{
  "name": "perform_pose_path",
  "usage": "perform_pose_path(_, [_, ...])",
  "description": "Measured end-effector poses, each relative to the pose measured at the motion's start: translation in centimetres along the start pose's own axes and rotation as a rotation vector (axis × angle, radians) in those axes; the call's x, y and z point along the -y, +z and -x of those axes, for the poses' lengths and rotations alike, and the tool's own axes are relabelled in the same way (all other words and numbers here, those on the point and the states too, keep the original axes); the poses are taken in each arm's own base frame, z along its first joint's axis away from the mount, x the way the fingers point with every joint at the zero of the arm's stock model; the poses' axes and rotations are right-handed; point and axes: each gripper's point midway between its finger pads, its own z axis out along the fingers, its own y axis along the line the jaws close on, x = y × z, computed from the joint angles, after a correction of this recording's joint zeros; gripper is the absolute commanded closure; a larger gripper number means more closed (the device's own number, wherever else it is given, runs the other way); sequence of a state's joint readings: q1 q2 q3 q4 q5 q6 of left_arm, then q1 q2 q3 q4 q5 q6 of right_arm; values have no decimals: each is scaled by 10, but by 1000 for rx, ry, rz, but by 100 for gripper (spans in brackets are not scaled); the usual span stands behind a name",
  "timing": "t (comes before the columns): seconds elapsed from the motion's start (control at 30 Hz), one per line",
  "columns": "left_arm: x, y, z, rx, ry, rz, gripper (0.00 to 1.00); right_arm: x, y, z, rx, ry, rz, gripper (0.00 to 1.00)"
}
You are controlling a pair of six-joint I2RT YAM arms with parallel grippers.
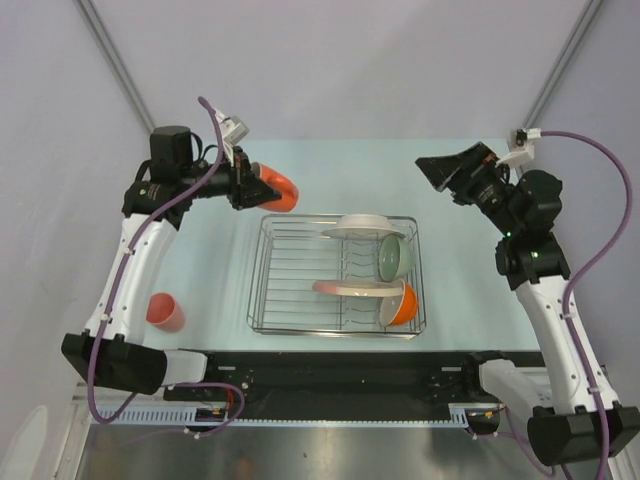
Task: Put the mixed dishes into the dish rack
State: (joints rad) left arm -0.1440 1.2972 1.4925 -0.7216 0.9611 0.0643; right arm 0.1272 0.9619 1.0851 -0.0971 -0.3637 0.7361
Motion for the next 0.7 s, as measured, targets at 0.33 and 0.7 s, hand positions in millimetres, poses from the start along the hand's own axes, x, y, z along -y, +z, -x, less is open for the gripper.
perform_pose_path(0.33, [30,1,25,149,524,-79,96,-27,56,-78,-351,403,185,0])
perform_pose_path(0.7, [77,12,57,331,808,-122,100,-103,78,-111,-523,679,530,0])
